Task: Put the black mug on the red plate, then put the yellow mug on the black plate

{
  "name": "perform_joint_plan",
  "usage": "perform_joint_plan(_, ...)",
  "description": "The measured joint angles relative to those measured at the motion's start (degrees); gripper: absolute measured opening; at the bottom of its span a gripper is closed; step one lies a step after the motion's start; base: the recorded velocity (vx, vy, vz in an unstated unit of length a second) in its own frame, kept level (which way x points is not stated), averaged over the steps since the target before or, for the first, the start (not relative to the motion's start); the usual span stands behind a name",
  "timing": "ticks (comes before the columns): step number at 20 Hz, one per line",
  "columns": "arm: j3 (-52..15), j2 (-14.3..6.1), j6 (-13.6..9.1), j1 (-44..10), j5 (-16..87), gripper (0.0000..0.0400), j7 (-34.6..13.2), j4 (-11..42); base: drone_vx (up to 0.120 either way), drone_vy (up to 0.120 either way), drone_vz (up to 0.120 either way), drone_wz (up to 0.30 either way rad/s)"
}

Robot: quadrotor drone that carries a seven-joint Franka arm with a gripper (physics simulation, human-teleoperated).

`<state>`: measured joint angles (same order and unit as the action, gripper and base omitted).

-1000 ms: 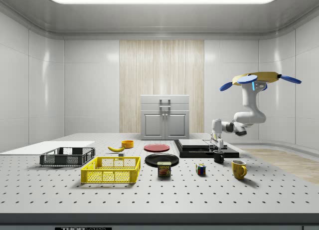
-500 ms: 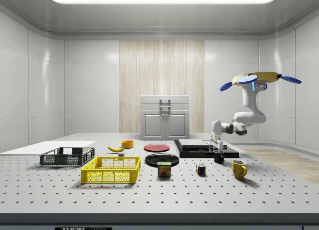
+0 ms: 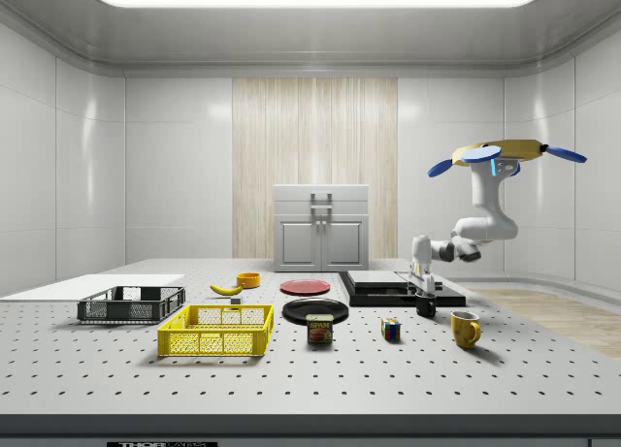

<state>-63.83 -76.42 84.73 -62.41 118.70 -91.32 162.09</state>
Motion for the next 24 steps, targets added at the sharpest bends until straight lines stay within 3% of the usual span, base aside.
perform_joint_plan(5,-1.06,-0.31,-0.13,-0.15,-1.11,0.0122,-0.28,0.31,0.0,0.0,0.0,0.0)
perform_joint_plan(15,-6.97,-0.68,-1.96,-0.55,-6.94,0.0111,-1.39,1.86,0.0,0.0,0.12,0.0)
perform_joint_plan(19,-7.86,-1.12,-1.81,-0.78,-7.91,0.011,-1.66,1.99,0.11,-0.1,0.12,0.0)
perform_joint_plan(24,-8.38,-1.75,-1.34,-1.04,-8.58,0.011,-1.91,2.02,0.12,-0.12,0.008,0.0)
